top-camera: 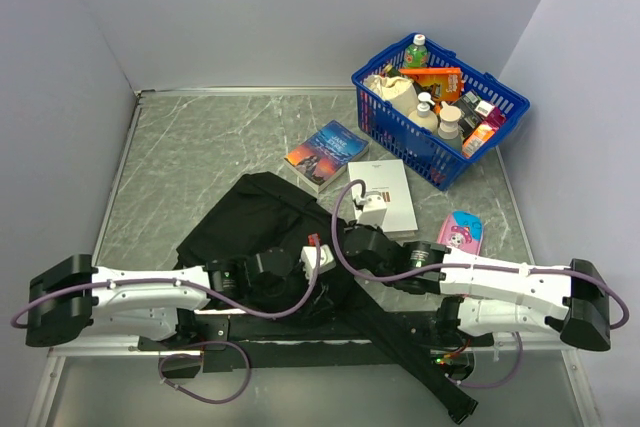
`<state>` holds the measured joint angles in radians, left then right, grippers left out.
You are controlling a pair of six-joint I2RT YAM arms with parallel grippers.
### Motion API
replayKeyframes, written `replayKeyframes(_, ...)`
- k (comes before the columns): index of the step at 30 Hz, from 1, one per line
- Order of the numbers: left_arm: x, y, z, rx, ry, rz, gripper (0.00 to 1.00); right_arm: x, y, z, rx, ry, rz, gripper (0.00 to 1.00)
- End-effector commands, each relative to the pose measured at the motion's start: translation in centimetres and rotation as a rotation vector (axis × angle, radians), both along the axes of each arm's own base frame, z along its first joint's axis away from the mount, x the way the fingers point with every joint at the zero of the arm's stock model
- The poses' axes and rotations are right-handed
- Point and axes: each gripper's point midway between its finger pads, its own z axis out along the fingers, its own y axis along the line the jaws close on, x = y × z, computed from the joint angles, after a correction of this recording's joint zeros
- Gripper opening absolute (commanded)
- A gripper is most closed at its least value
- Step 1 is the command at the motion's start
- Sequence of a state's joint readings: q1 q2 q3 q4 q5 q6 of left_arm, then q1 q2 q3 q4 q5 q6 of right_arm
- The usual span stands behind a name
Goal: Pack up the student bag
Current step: Unzip the student bag at the center of the board.
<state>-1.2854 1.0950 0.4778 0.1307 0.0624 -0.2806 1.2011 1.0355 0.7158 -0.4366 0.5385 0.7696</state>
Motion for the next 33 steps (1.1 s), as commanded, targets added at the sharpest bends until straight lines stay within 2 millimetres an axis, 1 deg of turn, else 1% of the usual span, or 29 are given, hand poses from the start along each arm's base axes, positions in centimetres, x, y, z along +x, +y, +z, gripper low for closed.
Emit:
replayKeyframes(1,2.1,-1.4,1.5,-0.078,-0.046,0.101,0.59,0.0,0.3,0.7,0.070,-0.006,-0.002,0.00)
replayKeyframes(3,1.8,-1.9,1.8,-0.105,-0.040,0.085,0.51,0.0,0.5,0.9,0.078,-0.008,0.004,0.00)
replayKeyframes(4,1.6,-2.1,1.8,-0.111,-0.034,0.073,0.39,0.0,0.5,1.0,0.073,-0.012,0.011,0.00)
replayKeyframes(7,0.3,-3.0,2.8,-0.166,-0.023,-0.013,0.15,0.4,0.4,1.0,0.072,-0.017,0.011,0.00)
replayKeyframes(8,-0.4,-3.1,3.1,-0.178,-0.010,-0.051,0.13,0.8,0.3,0.9,0.075,-0.015,0.001,0.00)
replayKeyframes(9,-0.6,-3.2,3.2,-0.183,-0.018,-0.073,0.11,1.0,0.2,0.8,0.068,-0.019,0.006,0.00)
replayKeyframes(10,-0.9,-3.2,3.5,-0.188,-0.036,-0.100,0.04,1.4,0.1,0.7,0.071,-0.021,0.001,0.00)
replayKeyframes(11,-1.4,-3.2,3.6,-0.192,-0.045,-0.142,0.01,2.1,-0.4,0.2,0.051,-0.014,-0.010,0.00)
replayKeyframes(14,-2.2,-3.1,4.2,-0.209,-0.082,-0.218,0.01,3.6,-0.9,-0.5,0.023,-0.005,-0.022,0.00)
replayKeyframes(15,-2.8,-3.1,4.4,-0.216,-0.092,-0.257,0.01,4.7,-1.5,-0.3,0.008,-0.017,-0.038,0.00)
replayKeyframes(17,-3.2,-3.0,4.8,-0.229,-0.113,-0.300,0.01,5.7,-1.5,-0.5,-0.023,-0.023,-0.030,0.00)
replayKeyframes(18,-3.2,-3.0,5.0,-0.235,-0.128,-0.307,0.01,6.5,-1.6,0.0,-0.022,-0.033,-0.043,0.00)
replayKeyframes(19,-3.3,-3.0,5.2,-0.242,-0.143,-0.323,0.01,7.0,-1.6,-0.4,-0.040,-0.025,-0.044,0.00)
replayKeyframes(21,-3.5,-2.9,5.3,-0.247,-0.172,-0.352,0.01,8.0,-1.3,-0.1,-0.042,-0.036,-0.038,0.00)
replayKeyframes(22,-3.7,-2.9,5.4,-0.249,-0.179,-0.362,0.01,8.5,-1.1,-0.6,-0.057,-0.026,-0.040,0.00)
replayKeyframes(23,-3.7,-2.9,5.4,-0.248,-0.188,-0.372,0.01,9.0,-0.8,-0.6,-0.060,-0.034,-0.036,0.00)
replayKeyframes(24,-3.8,-2.9,5.6,-0.253,-0.192,-0.376,0.01,9.6,-0.4,-0.1,-0.051,-0.044,-0.037,0.00)
replayKeyframes(25,-3.9,-2.7,5.5,-0.253,-0.193,-0.386,0.01,10.3,-0.3,-0.6,-0.064,-0.038,-0.043,0.00)
replayKeyframes(26,-4.0,-2.6,5.5,-0.255,-0.203,-0.396,0.01,10.7,0.0,-0.5,-0.067,-0.045,-0.036,0.00)
replayKeyframes(27,-4.1,-2.6,5.5,-0.256,-0.205,-0.403,0.01,11.7,0.7,0.5,-0.049,-0.067,-0.038,0.00)
replayKeyframes(28,-4.2,-2.6,5.6,-0.259,-0.209,-0.414,0.01,12.3,1.0,-0.2,-0.072,-0.055,-0.041,0.00)
replayKeyframes(29,-4.4,-2.5,5.5,-0.255,-0.204,-0.421,0.01,13.0,1.3,-0.1,-0.083,-0.060,-0.035,0.00)
replayKeyframes(30,-4.6,-2.5,5.5,-0.254,-0.199,-0.427,0.01,13.8,2.1,0.9,-0.067,-0.079,-0.033,0.00)
replayKeyframes(31,-4.4,-2.4,5.5,-0.253,-0.232,-0.442,0.01,14.5,2.4,0.2,-0.087,-0.070,-0.033,0.00)
replayKeyframes(32,-4.6,-2.4,5.6,-0.254,-0.234,-0.454,0.01,15.1,2.5,0.1,-0.095,-0.067,-0.033,0.00)
replayKeyframes(33,-4.6,-2.4,5.6,-0.256,-0.237,-0.458,0.01,15.9,3.2,1.1,-0.079,-0.084,-0.032,0.00)
